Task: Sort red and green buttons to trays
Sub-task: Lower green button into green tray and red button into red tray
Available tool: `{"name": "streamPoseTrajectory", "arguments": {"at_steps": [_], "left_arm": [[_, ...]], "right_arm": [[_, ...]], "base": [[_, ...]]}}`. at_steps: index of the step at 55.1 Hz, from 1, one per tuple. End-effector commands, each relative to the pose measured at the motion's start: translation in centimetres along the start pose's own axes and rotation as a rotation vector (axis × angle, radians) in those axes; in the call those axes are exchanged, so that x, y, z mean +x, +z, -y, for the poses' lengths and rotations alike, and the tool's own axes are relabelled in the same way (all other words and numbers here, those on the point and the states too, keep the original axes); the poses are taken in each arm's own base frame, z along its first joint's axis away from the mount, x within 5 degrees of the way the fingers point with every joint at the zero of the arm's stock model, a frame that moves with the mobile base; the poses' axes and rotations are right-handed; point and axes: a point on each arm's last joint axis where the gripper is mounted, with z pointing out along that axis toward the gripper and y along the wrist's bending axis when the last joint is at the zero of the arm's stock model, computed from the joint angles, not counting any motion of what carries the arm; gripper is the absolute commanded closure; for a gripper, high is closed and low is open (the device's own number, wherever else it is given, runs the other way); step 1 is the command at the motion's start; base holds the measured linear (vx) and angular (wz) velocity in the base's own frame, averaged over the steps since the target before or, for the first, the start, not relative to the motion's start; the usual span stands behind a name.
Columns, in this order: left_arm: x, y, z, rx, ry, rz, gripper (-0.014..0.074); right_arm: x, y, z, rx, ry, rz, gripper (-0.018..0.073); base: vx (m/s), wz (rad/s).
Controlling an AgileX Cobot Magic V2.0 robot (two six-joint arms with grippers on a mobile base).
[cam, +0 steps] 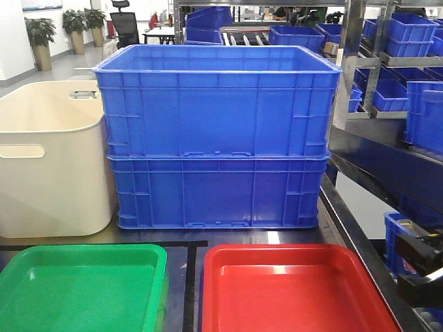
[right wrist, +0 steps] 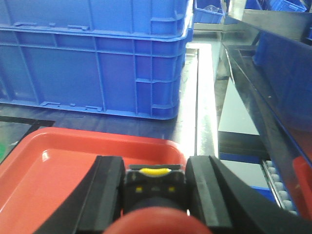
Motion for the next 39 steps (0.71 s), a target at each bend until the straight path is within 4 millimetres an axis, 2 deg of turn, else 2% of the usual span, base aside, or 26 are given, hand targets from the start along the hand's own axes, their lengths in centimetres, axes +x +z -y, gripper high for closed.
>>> {"name": "streamPoseTrajectory", "arguments": {"at_steps": [1, 39], "left_arm": [[-1.97, -0.16, 0.40, 0.042, -0.017, 0.117, 0.0594], [-2.00, -0.17, 0.42, 0.043, -0.017, 0.121, 0.0594]], "right_arm": [[-1.78, -0.57, -0.28, -0.034, -0.019, 0.111, 0.0568], [-1.95, -0.60, -0.38, -0.046, -0.017, 0.130, 0.0568]], "base": [[0.02, -0.06], [0.00, -0.01]]}}
